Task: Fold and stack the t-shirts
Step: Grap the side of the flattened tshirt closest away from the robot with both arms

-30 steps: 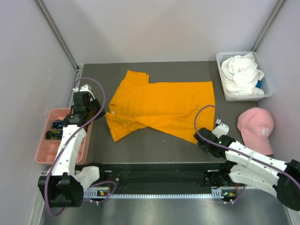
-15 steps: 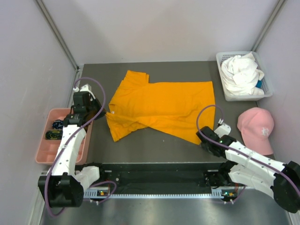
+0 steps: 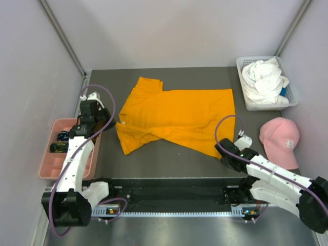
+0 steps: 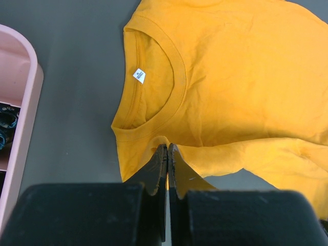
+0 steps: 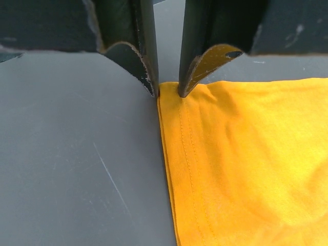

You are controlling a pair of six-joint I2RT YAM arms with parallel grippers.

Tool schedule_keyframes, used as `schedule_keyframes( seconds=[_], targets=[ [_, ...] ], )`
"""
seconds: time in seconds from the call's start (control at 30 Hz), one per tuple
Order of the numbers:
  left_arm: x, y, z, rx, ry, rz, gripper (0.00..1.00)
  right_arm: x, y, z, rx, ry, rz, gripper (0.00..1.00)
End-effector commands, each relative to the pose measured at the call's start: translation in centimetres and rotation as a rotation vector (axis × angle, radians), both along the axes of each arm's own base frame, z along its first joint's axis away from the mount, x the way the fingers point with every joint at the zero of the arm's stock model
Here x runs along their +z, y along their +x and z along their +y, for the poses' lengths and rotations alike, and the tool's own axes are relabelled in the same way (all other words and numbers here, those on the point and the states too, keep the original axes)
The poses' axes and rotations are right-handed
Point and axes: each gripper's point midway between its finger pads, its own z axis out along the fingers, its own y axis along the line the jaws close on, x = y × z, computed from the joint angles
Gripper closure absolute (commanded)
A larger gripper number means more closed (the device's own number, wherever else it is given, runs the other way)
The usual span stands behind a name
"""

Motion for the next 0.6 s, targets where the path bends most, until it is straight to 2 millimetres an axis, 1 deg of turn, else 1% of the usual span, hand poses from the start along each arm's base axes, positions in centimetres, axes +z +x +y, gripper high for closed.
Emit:
schedule_keyframes(
  seconds=[0.0,0.07,0.1,0.13,0.17,0.23,0.27,0.33,0.37,0.43,0.5,0.53,0.57],
  targets=[
    [0.8,0.8,0.0,-0.002,-0.004,-0.048,1.0,0.0,0.0,-0.3,-0.015,0.009,-0.008,0.81],
    [0.7,0.8,0.1,-0.001,-0.006,-0.046,1.0,0.1,0.0,-0.3,-0.015,0.012,-0.012,0.88],
    [0.6,0.7,0.0,-0.003,-0.007,-0.045,1.0,0.2,0.1,-0.3,-0.016,0.012,-0.014,0.95],
    [0.6,0.8,0.1,0.0,-0.007,-0.043,1.0,0.3,0.1,-0.3,-0.016,0.012,-0.016,0.99],
    [0.6,0.8,0.1,-0.001,-0.006,-0.046,1.0,0.6,0.1,-0.4,-0.021,0.012,-0.023,1.0],
    [0.5,0.8,0.0,-0.001,-0.007,-0.043,1.0,1.3,0.3,-0.5,-0.024,0.013,-0.041,1.0],
    [0.5,0.8,0.0,-0.001,-0.007,-0.044,1.0,1.5,0.1,-0.8,-0.024,-0.001,-0.037,1.0],
    [0.7,0.8,0.0,-0.002,-0.012,-0.047,1.0,2.5,0.2,-1.0,-0.024,0.001,-0.064,1.0],
    [0.8,0.8,-0.1,-0.002,-0.011,-0.049,1.0,3.3,0.2,-1.5,-0.03,-0.016,-0.072,1.0],
    [1.1,0.8,-0.1,-0.004,-0.013,-0.056,1.0,5.3,0.7,-1.4,-0.029,-0.002,-0.119,1.0],
    [1.3,0.8,-0.3,-0.013,-0.017,-0.058,1.0,6.5,0.7,-2.0,-0.028,-0.022,-0.138,1.0],
    [1.4,0.8,-0.3,-0.017,-0.019,-0.062,1.0,7.8,1.0,-2.0,-0.03,-0.01,-0.169,1.0],
    [1.4,0.7,-0.6,-0.03,-0.029,-0.06,1.0,8.5,1.1,-2.2,-0.036,-0.018,-0.187,1.0]
  ],
)
